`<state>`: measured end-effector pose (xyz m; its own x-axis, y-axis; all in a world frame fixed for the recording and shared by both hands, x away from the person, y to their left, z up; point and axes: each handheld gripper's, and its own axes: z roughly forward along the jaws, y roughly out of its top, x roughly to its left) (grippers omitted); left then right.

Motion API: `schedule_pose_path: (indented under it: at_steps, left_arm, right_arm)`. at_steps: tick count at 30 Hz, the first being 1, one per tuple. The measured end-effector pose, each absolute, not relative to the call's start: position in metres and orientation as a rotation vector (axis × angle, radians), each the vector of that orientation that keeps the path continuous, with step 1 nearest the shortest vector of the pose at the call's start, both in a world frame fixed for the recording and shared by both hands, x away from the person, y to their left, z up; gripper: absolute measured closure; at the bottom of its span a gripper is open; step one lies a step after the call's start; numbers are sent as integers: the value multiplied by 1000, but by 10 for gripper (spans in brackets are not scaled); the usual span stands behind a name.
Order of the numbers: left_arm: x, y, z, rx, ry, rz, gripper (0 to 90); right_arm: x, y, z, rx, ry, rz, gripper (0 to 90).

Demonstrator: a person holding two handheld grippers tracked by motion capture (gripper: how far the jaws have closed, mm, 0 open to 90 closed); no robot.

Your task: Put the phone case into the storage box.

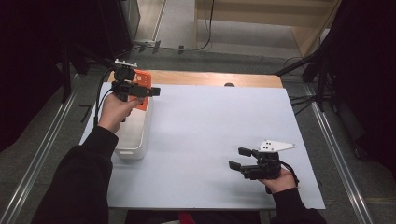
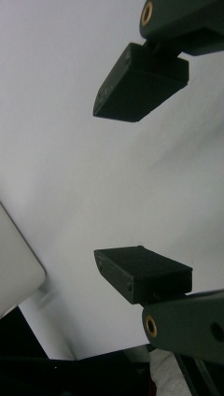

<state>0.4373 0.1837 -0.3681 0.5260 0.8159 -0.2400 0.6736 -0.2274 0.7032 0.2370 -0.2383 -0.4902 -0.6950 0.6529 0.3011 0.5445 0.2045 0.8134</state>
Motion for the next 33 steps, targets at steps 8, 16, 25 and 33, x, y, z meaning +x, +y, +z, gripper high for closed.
schedule_pose_path:
  at_steps: [8, 16, 25, 33]
  left_arm:
    - [427, 181, -364, 2002, 1150, 197, 6]
    - [420, 177, -366, 2007, 1084, 144, 6]
    - [414, 171, -369, 2056, 965, 103, 7]
    - [404, 167, -376, 2077, 910, 95, 7]
  right_arm:
    - [236, -238, -490, 1171, 2355, 1509, 256]
    - [236, -239, -491, 1173, 2356, 1507, 256]
    - [235, -239, -490, 1178, 2353, 1507, 255]
    - [234, -238, -490, 1179, 2360, 1504, 255]
